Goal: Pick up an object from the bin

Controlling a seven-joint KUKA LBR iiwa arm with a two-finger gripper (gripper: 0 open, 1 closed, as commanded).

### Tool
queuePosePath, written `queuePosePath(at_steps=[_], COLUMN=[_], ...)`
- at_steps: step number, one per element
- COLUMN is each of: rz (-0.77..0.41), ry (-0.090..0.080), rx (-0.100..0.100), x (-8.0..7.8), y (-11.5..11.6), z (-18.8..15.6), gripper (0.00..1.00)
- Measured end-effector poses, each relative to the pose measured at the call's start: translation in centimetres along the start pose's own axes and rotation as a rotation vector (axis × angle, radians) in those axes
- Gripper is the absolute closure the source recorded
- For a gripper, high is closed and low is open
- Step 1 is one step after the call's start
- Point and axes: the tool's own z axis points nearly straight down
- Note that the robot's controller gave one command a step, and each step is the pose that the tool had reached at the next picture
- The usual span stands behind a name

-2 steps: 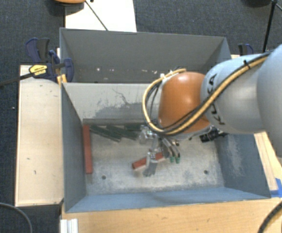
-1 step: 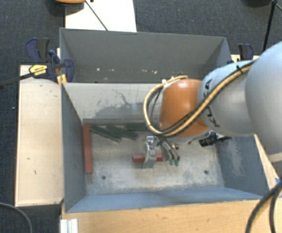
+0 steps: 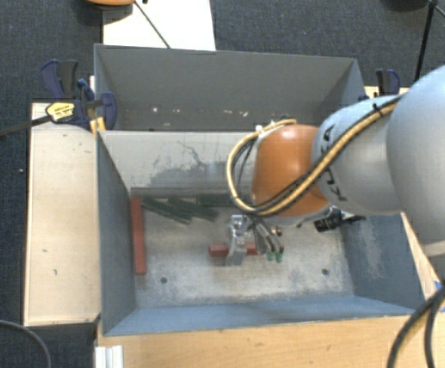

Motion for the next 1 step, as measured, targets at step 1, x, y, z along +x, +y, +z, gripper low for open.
queuePosePath(at_steps=[1], rz=[-0.019], ry=[0.000], rx=[0.000], x=[4.88], y=[1.52], z=[-15.41], gripper=[1.00])
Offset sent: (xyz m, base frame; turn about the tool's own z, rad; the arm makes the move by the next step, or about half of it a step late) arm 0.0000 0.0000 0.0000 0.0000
